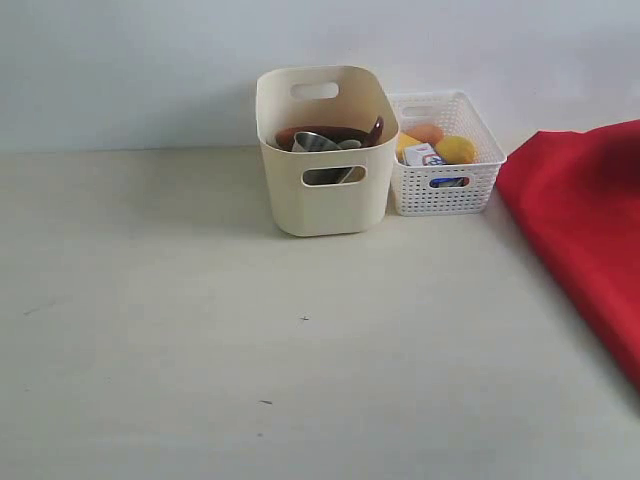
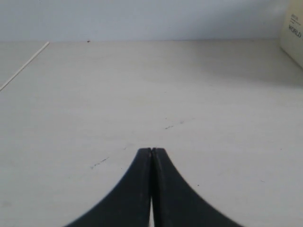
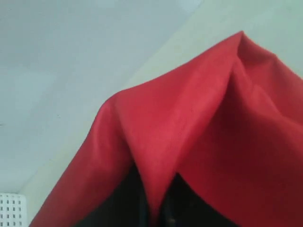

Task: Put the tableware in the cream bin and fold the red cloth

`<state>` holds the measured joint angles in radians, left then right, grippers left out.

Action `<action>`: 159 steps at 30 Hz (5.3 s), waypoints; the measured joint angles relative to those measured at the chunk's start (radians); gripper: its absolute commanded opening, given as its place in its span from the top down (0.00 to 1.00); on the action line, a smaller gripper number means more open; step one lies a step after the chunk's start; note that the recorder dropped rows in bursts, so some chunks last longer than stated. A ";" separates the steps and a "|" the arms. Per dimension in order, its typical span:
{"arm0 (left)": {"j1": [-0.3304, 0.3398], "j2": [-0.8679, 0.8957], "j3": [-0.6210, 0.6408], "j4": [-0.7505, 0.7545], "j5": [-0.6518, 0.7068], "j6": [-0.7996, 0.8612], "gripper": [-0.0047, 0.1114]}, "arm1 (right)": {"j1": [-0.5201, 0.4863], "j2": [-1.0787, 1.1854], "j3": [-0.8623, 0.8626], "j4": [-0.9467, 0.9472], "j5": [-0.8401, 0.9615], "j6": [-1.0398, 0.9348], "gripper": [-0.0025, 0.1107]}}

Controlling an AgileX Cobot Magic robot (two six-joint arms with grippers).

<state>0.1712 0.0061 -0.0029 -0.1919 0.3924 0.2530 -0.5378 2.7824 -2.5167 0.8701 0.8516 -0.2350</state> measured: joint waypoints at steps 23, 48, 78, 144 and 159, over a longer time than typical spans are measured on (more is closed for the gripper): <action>-0.027 0.000 0.000 0.000 -0.008 0.000 0.96 | 0.080 -0.316 -0.008 -0.570 0.296 0.006 0.36; -0.027 0.000 0.000 0.000 -0.008 0.000 0.96 | 0.489 -0.869 0.784 -0.870 0.192 0.057 0.39; -0.027 0.000 0.000 0.000 -0.010 0.000 0.96 | 0.526 -0.815 1.354 -0.986 -0.101 0.161 0.52; -0.027 0.000 0.000 0.004 -0.010 0.000 0.96 | 0.665 -0.653 1.131 -1.481 -0.217 -0.001 0.43; -0.027 0.000 0.000 0.004 -0.010 0.000 0.96 | 0.580 -0.900 1.129 -1.298 -0.090 0.036 0.27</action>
<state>0.1446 0.0061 -0.0029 -0.1880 0.3820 0.2530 0.0419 1.8827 -1.3872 -0.4278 0.7616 -0.1994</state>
